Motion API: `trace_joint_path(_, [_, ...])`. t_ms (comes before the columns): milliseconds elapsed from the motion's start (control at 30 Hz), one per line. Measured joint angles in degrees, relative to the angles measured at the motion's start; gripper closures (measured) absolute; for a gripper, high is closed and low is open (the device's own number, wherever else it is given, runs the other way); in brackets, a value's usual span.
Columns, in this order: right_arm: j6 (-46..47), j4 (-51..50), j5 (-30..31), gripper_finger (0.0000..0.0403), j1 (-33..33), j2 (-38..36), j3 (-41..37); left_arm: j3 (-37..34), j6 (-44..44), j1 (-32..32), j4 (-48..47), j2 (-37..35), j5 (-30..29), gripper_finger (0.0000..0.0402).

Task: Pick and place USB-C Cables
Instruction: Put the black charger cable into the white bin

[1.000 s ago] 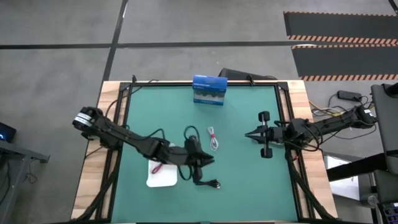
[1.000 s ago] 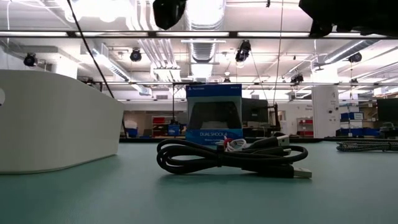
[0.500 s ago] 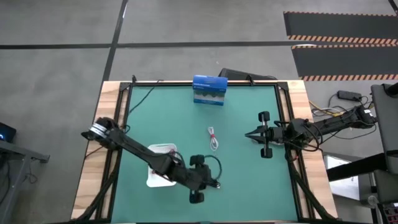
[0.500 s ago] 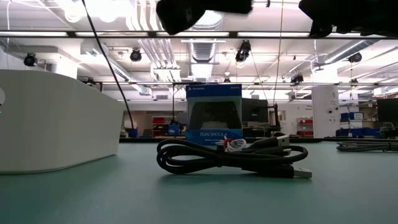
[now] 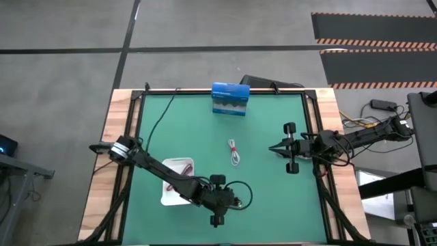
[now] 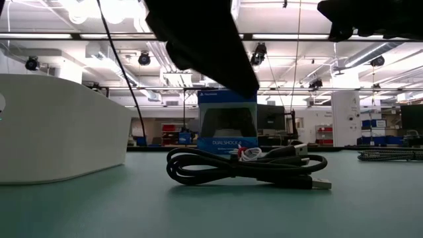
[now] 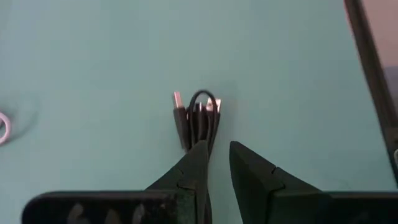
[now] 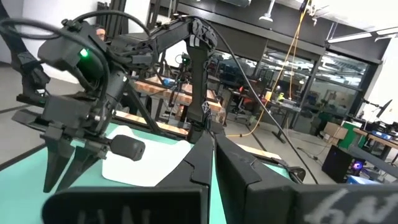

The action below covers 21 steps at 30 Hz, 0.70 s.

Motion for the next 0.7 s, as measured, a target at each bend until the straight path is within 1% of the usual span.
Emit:
trace_joint_path(67, [-0.3, 0.0, 0.0, 0.0394, 0.0, 0.0, 0.0, -0.2, -0.1, 0.1, 0.4, 0.1, 0.0, 0.0347])
trace_joint_path(167, [-0.5, 0.0, 0.0, 0.0394, 0.0, 0.0, 0.0, -0.8, -0.1, 0.2, 1.3, 0.3, -0.1, 0.0331])
trace_joint_path(367, [-0.7, 0.0, 0.1, 0.0394, 0.0, 0.0, 0.0, -3.2, -0.1, 0.4, 4.2, 1.2, -0.2, 0.0273])
trace_joint_path(467, [-0.8, 0.0, 0.1, 0.0394, 0.0, 0.0, 0.0, -4.5, 0.0, 0.4, 7.9, 1.2, -0.1, 0.0248])
trace_joint_path(533, [-0.8, 0.0, 0.1, 0.0394, 0.0, 0.0, 0.0, -5.3, 0.1, 0.5, 8.5, 1.1, -0.2, 0.024])
trace_joint_path(700, [-0.8, -0.1, 0.1, 0.0394, 0.0, 0.0, 0.0, -7.2, 0.1, 0.6, 11.7, 1.4, -0.2, 0.0237])
